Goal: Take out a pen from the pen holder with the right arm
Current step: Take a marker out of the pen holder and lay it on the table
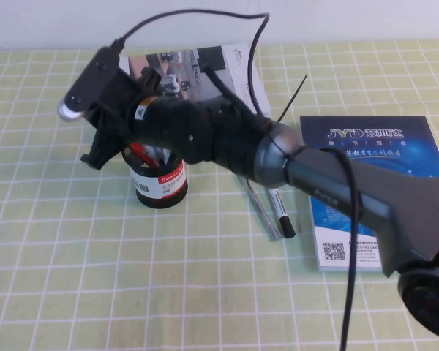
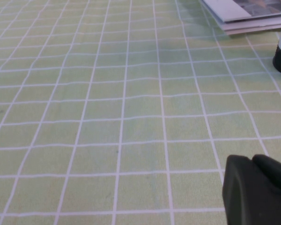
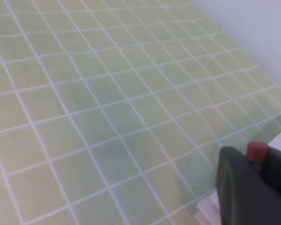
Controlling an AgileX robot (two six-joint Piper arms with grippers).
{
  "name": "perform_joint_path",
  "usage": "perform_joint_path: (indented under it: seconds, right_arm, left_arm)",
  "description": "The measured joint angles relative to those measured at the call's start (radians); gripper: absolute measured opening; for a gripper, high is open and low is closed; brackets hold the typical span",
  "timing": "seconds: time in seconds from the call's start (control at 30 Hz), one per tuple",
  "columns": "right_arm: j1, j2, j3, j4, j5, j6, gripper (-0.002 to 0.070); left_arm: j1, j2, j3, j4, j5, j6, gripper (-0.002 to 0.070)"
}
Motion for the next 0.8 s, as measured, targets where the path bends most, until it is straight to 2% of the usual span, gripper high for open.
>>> perform_joint_path:
  seconds: [0.6, 0.8]
  right_arm:
    - [0.000, -0.219, 0.000, 0.004, 0.096, 0.024, 0.0018]
    - [-0.018, -0.277, 0.000, -0.064, 0.187, 0.156, 0.0018]
  left_arm:
    - [0.000, 0.000, 0.000, 0.000, 0.000, 0.000, -0.0005]
    - [0.000, 0.000, 0.000, 0.000, 0.000, 0.000, -0.0005]
